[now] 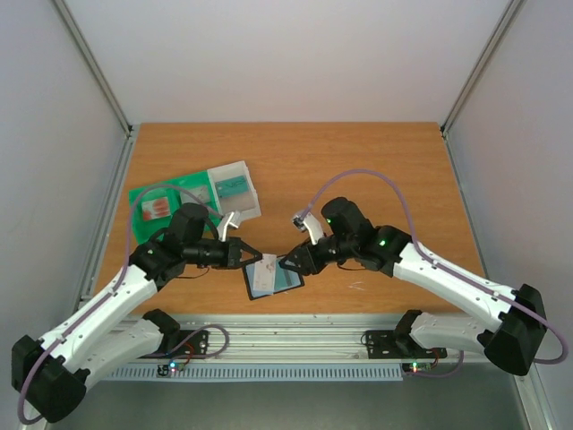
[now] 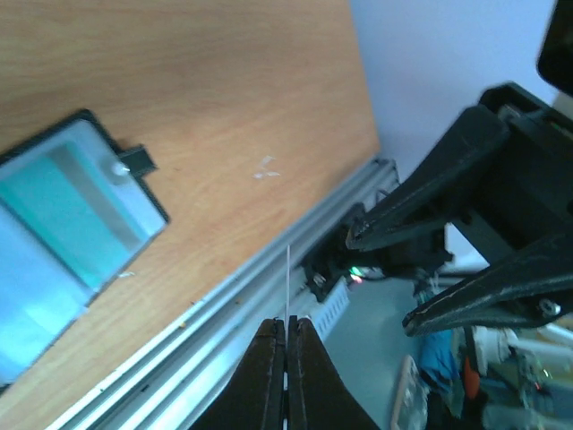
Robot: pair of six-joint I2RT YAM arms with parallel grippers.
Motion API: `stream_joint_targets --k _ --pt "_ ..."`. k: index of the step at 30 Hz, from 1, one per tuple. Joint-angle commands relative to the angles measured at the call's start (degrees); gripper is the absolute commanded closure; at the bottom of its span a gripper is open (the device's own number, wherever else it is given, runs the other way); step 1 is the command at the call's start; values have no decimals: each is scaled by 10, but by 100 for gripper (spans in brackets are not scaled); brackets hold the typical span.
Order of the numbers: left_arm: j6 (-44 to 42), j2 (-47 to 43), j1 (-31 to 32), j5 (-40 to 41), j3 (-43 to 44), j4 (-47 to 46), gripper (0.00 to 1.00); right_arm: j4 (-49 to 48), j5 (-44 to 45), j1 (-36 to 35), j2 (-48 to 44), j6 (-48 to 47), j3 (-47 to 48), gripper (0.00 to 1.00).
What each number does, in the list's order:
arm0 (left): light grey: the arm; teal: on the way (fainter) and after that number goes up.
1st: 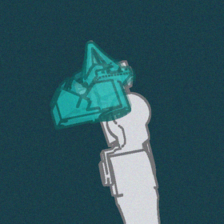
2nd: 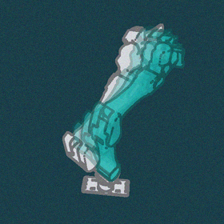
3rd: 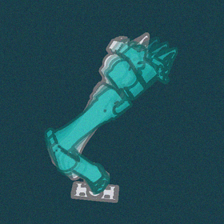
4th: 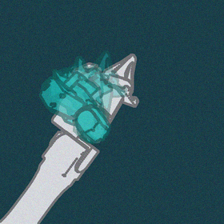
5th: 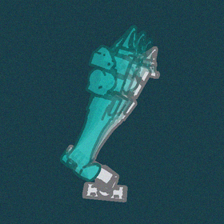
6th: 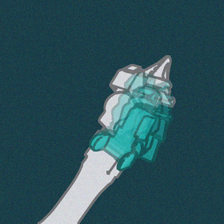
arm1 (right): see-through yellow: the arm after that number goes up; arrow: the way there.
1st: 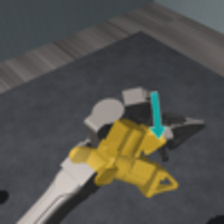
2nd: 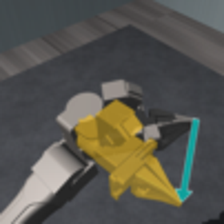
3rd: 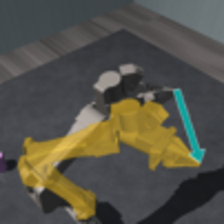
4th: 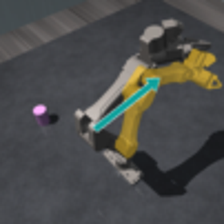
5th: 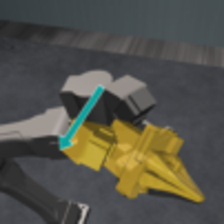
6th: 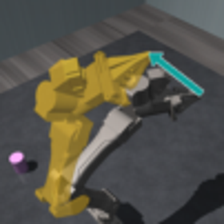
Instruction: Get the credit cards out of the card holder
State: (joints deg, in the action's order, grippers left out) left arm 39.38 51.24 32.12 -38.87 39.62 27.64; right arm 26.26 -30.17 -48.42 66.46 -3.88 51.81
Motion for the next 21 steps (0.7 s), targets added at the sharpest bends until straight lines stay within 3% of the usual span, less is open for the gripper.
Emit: stream_joint_targets --k 1,6,12,17,21 --pt "-31 -21 0 -110 15 -11 100 85 -70 0 -16 -59 50 58" --pt "6 -27 9 -188 -8 -94 99 141 -109 0 17 -80 102 52" --pt "6 -32 10 -227 -9 -102 99 162 -149 0 51 -101 119 51" --pt "1 -33 10 -240 -13 -106 99 137 -209 0 52 -92 110 69" --pt "-5 -31 10 -229 -14 -95 98 109 -238 0 51 -80 96 93"
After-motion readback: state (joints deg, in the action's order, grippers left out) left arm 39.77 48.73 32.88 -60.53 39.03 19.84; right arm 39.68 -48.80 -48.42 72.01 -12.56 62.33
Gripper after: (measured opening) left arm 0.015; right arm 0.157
